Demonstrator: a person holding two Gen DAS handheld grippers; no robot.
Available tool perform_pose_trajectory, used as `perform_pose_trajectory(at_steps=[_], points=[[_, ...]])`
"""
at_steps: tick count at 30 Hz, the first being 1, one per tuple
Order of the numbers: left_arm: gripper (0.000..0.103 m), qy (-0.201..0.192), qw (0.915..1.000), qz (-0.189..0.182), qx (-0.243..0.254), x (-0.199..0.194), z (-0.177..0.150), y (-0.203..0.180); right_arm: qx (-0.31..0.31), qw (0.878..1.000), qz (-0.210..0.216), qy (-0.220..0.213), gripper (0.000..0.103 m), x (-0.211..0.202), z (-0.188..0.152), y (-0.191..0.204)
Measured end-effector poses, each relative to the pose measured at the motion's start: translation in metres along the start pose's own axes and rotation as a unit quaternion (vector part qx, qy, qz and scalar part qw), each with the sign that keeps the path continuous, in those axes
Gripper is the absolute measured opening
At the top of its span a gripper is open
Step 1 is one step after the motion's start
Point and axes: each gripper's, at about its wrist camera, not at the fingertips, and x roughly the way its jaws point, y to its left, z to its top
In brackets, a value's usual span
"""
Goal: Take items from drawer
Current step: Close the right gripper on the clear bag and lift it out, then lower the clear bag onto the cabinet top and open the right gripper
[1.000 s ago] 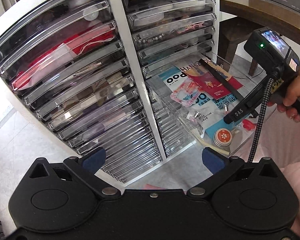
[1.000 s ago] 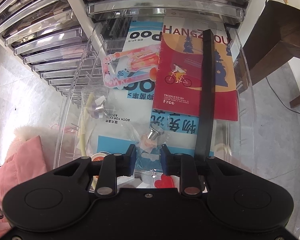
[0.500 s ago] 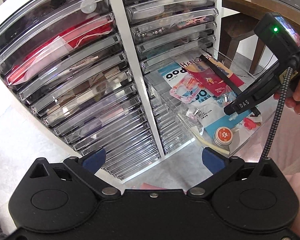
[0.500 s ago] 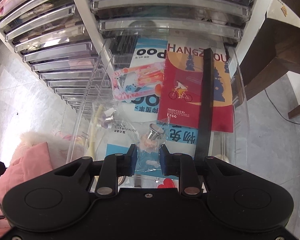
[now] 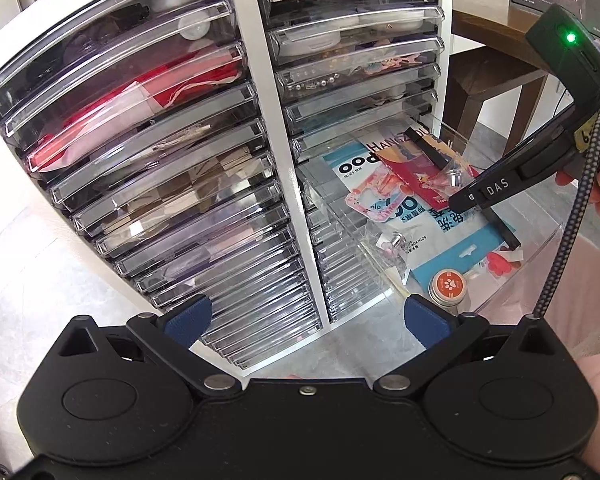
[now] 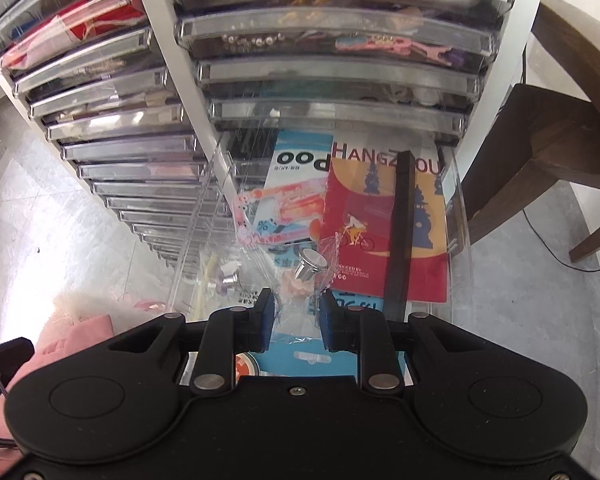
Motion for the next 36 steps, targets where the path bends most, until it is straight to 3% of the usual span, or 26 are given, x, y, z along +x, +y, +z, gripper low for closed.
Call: perform_pose_trajectory(at_steps=[25,31,36], points=[[0.103,-0.031,0.9972,0.001,-0.068,-0.011,-0.001,0.021,-0.041,0.991,0.003,-0.129,0.025,-0.085,0.052,0.016],[0.103,-0.047,0.9907,0.014,-0.127,-0.025,0.005,0.039,-0.052,0.985,0.015,-0.162,0.025,-0.109,0.071,0.021],[0.103,-0.079,0.9792,0.01,-0.187,-0.048,0.01,0.06,-0.076,0.974,0.017,-0.212,0.025,-0.139,0.094,0.03]])
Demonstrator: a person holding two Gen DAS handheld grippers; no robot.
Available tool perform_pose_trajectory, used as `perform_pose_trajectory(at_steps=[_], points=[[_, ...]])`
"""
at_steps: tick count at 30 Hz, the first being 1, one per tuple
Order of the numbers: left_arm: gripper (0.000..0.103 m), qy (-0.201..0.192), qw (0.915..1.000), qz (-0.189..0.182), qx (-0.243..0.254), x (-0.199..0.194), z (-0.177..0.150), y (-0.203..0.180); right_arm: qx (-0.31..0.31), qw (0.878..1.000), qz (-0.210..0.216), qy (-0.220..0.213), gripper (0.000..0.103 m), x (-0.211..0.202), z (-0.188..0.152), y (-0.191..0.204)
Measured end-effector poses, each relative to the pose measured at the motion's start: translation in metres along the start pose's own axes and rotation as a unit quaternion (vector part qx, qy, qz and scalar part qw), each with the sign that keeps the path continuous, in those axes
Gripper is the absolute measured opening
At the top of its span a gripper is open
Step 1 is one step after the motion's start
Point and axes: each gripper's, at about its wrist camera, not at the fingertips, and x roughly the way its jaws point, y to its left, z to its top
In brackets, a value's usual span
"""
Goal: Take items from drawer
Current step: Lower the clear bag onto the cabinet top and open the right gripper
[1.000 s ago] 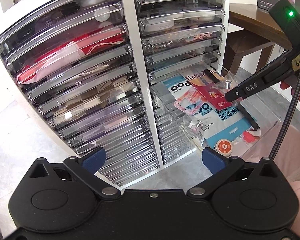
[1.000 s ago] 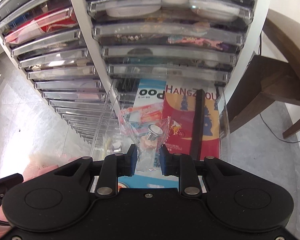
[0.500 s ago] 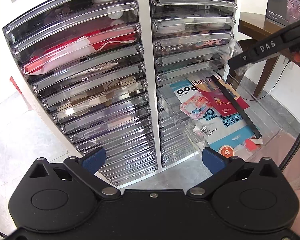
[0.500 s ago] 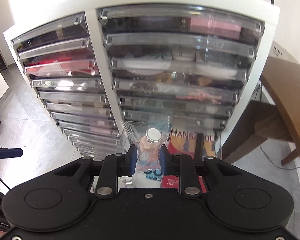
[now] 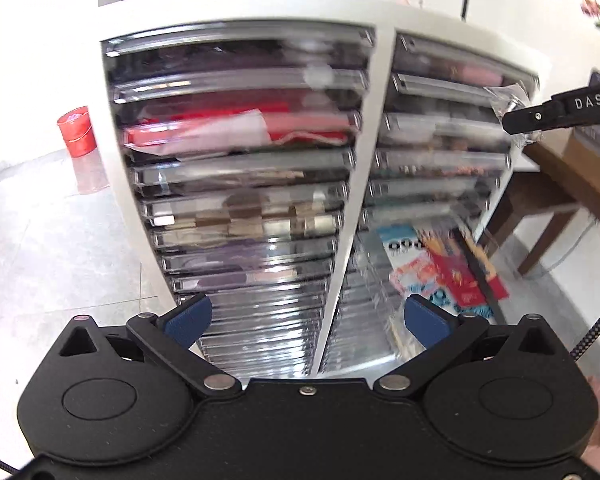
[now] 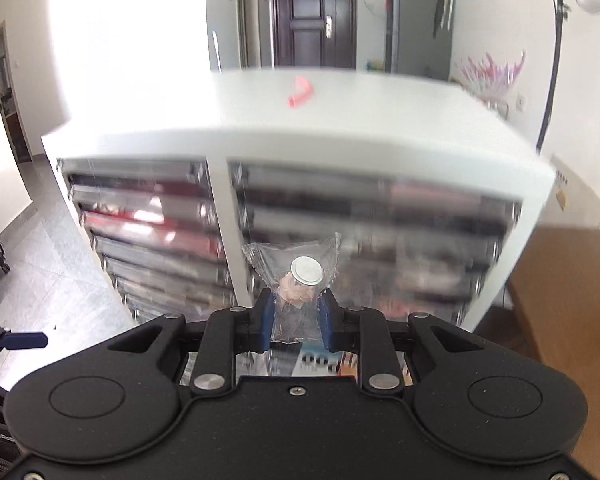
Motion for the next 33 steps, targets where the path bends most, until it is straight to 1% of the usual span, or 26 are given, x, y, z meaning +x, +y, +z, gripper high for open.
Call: perform_pose_trajectory(at_steps=[3,6,9,15,20,22,27,33], points=[[0.103,-0.014,0.9986,-0.014,-0.048,-0.01,0.009,0.013,-0.017,0.999,-0.006,-0.027,0.025,-0.005,0.024,0.003],[0.103,-0.02,0.9946,-0.023,-0.099,-0.018,0.016,0.028,-0.033,0.998,-0.012,-0.047,0.025,-0.007,0.047,0.006],[0.103,-0.034,0.9916,-0.024,-0.123,-0.026,0.02,0.036,-0.048,0.997,-0.019,-0.058,0.025,-0.003,0.068,0.009],[0.103,-0.083,0.9876,-0.027,-0.13,-0.051,0.029,0.037,-0.051,0.996,-0.034,-0.064,0.025,0.021,0.106,0.009],[0.103,-0.138,0.9813,-0.035,-0.129,-0.069,0.031,0.035,-0.035,0.998,-0.046,-0.039,0.025,0.058,0.132,0.0],[0.103,-0.146,0.9804,-0.04,-0.126,-0.07,0.031,0.033,-0.025,0.998,-0.05,-0.027,0.025,0.073,0.14,-0.005],[0.103,-0.146,0.9812,-0.052,-0.115,-0.066,0.032,0.028,-0.006,0.998,-0.061,-0.001,0.025,0.105,0.151,-0.017],[0.103,-0.16,0.9789,-0.063,-0.11,-0.068,0.031,0.03,0.006,0.998,-0.057,0.01,0.027,0.124,0.156,-0.027]])
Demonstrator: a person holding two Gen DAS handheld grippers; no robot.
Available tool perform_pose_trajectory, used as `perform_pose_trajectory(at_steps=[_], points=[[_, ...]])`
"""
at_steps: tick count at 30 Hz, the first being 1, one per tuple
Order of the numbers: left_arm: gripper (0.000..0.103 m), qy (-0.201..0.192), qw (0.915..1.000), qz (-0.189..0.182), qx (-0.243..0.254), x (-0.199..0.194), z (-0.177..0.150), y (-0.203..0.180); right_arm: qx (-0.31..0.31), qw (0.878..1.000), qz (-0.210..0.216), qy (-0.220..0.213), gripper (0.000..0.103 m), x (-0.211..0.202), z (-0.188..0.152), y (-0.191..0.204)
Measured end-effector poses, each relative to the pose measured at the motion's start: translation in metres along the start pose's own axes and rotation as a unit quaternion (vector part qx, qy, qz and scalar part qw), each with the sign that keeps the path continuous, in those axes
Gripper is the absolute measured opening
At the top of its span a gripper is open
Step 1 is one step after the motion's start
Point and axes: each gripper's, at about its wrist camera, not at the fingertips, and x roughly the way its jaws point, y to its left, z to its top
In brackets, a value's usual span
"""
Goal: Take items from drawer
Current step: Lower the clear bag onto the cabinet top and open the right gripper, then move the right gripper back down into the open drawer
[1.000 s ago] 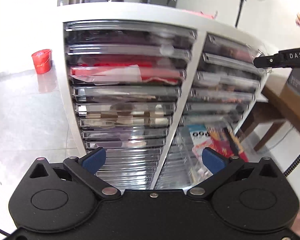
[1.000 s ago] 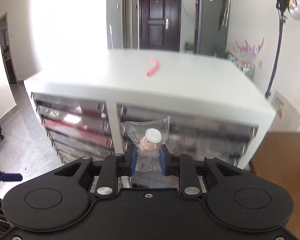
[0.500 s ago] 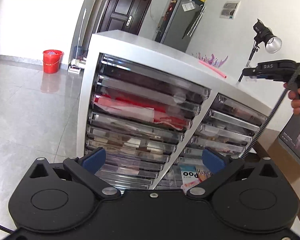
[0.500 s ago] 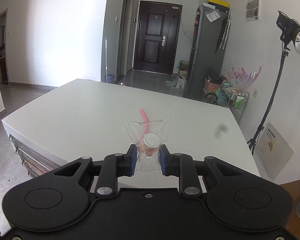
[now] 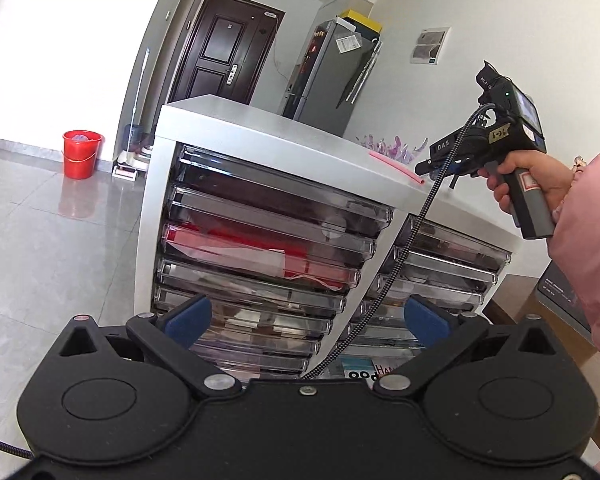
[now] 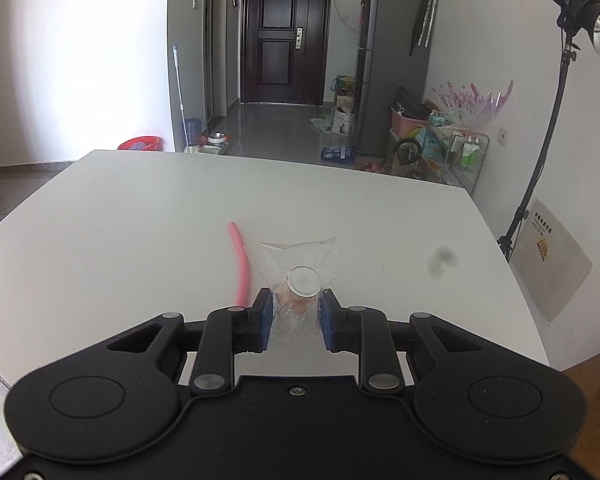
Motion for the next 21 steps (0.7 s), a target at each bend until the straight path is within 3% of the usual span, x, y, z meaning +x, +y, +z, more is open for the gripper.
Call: perform_pose_trajectory(at_steps=[3,5,7,10,12,13,14,21], points=[[0.103,-0.003,1.0,-0.005,0.0,-0.001,0.001,0.001,0.0,1.0,0.001,0.007,0.038,0.004,0.001,0.001],[0.103,-0.002,1.0,-0.005,0.001,0.0,0.001,0.001,0.002,1.0,-0.002,0.005,0.061,0.005,0.0,0.001],[0.103,0.0,1.0,-0.004,0.001,0.0,0.001,0.001,0.005,1.0,-0.005,0.0,0.07,0.004,-0.001,0.0],[0.103,0.003,1.0,-0.004,0.0,-0.001,0.0,0.002,0.003,1.0,-0.005,-0.006,0.075,0.002,-0.001,-0.001],[0.103,0.003,1.0,-0.005,-0.001,-0.001,0.0,0.003,0.003,1.0,-0.004,-0.011,0.083,0.0,-0.001,-0.001],[0.103,0.003,1.0,-0.005,-0.002,-0.001,-0.001,0.003,0.002,1.0,-0.002,-0.017,0.096,-0.002,-0.001,-0.001],[0.103,0.003,1.0,-0.005,-0.002,-0.001,-0.001,0.003,0.001,1.0,0.001,-0.026,0.103,-0.005,-0.001,-0.001],[0.103,0.009,0.9999,-0.006,-0.003,0.004,-0.003,0.007,-0.001,0.997,0.002,-0.077,0.103,-0.029,-0.003,-0.002]])
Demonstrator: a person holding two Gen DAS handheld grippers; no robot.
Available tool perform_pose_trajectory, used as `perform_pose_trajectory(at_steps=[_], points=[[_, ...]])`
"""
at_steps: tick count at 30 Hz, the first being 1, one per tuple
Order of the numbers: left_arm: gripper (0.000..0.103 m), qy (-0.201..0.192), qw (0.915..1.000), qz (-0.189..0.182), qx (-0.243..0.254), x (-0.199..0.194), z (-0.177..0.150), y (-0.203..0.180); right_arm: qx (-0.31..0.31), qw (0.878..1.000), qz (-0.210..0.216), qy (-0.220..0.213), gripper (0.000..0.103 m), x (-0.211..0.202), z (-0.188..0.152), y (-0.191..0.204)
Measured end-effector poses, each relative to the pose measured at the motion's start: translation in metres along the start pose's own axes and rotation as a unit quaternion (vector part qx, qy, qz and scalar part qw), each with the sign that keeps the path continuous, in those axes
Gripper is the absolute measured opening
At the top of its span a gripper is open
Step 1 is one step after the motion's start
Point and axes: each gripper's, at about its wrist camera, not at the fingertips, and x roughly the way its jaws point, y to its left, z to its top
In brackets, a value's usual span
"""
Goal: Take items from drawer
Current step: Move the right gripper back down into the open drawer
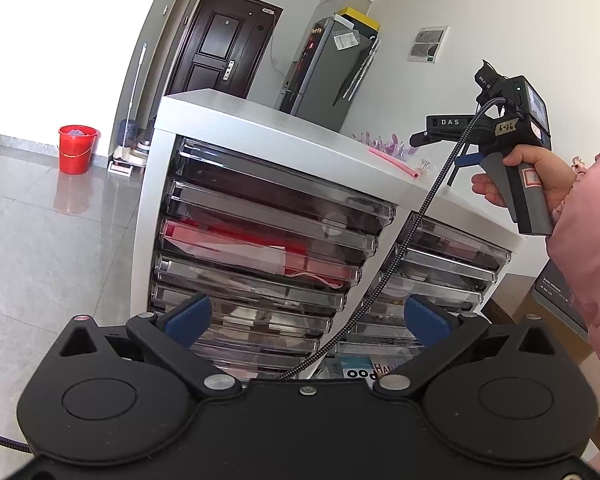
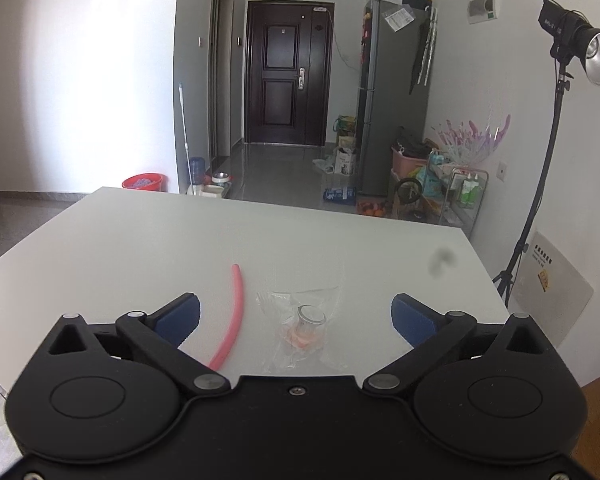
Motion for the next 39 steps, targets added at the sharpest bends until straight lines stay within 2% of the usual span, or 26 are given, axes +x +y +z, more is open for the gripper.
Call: perform_pose_trajectory(at_steps=[10,20,24,28,34,39], points=[[0.103,0.013,0.9999,0.003,0.0,0.007,-0.005,0.005,0.0,0.998,0.02,-0.058,0.103,-0.061,-0.031,-0.004],[0.103,0.029,0.9996,-0.001,0.0,0.015,-0.011,0.007,0.013,0.997,0.034,-0.062,0.103,-0.118,-0.073,-0.015],[0.103,0.038,0.9993,-0.002,0.002,0.019,-0.016,0.005,0.022,0.999,0.032,-0.02,0.103,-0.123,-0.105,-0.014],[0.103,0.048,0.9987,0.001,0.014,0.023,-0.022,0.0,0.042,0.997,0.034,0.046,0.103,-0.114,-0.145,-0.016],[0.103,0.073,0.9968,0.0,0.034,0.032,-0.036,-0.007,0.094,0.985,0.025,0.141,0.103,-0.108,-0.22,-0.011],[0.103,0.088,0.9949,0.002,0.05,0.039,-0.046,-0.015,0.128,0.976,0.014,0.179,0.103,-0.103,-0.253,-0.013]])
